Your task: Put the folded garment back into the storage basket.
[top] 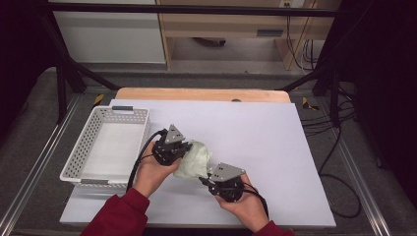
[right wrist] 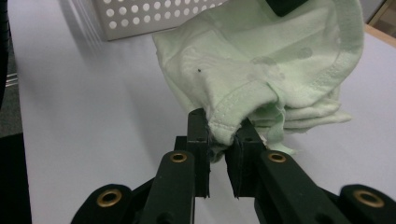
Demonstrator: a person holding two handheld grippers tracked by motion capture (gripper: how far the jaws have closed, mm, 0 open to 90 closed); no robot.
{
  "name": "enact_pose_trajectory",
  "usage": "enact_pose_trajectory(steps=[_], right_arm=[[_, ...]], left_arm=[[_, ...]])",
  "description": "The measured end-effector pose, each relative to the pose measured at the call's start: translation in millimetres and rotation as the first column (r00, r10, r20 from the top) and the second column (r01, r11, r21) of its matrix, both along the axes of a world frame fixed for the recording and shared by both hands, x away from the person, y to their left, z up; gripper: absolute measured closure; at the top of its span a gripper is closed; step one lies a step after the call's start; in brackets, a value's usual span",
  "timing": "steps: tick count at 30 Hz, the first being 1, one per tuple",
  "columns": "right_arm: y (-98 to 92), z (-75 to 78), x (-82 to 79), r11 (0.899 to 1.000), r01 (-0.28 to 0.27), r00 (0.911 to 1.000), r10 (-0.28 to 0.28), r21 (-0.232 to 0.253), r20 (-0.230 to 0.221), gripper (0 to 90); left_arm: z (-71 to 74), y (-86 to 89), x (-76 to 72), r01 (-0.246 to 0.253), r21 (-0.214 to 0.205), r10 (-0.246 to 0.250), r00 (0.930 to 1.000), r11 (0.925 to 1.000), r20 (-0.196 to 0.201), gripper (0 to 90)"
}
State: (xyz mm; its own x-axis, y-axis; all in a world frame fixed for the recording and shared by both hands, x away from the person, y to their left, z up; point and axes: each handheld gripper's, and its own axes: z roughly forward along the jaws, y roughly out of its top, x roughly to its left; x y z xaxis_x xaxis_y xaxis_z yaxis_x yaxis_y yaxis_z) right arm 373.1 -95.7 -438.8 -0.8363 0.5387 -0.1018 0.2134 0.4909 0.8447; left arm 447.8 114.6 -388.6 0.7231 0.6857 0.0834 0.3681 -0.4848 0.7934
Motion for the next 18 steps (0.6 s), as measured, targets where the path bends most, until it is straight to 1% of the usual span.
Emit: enact_pose_trajectory(steps=[3, 8, 9, 12, 18], right_arm=[[2.4, 1.8, -0.3, 1.0, -0.001, 0.9999, 0.001, 0.01, 0.013, 80.8], [7.9, 4.1, 1.8, 1.0, -0.005, 0.9995, 0.005, 0.017, 0.031, 80.9], [8.7, 4.2, 2.3, 1.0, -0.005, 0.9995, 0.004, 0.018, 0.033, 80.9], [9.6, 4.9, 5.3, 1.0, -0.004, 0.9993, 0.003, 0.02, 0.038, 80.9], [13.7, 10.9, 12.6, 0.999, -0.014, 0.9986, 0.012, 0.029, 0.051, 80.9]], left_arm=[[3.7, 4.3, 0.0, -0.007, -0.008, 0.007, 1.0, 0.9999, 0.0, 88.1], [10.0, 8.0, 1.0, -0.003, 0.006, 0.003, 0.9999, 1.0, 0.015, 88.1], [10.8, 8.6, 1.7, -0.005, -0.001, 0.005, 0.9998, 1.0, 0.018, 88.1], [13.9, 11.5, 3.1, -0.006, -0.004, 0.006, 0.9997, 1.0, 0.025, 88.1], [22.3, 17.9, 7.4, -0.023, -0.015, 0.024, 0.999, 0.9996, 0.038, 88.1]])
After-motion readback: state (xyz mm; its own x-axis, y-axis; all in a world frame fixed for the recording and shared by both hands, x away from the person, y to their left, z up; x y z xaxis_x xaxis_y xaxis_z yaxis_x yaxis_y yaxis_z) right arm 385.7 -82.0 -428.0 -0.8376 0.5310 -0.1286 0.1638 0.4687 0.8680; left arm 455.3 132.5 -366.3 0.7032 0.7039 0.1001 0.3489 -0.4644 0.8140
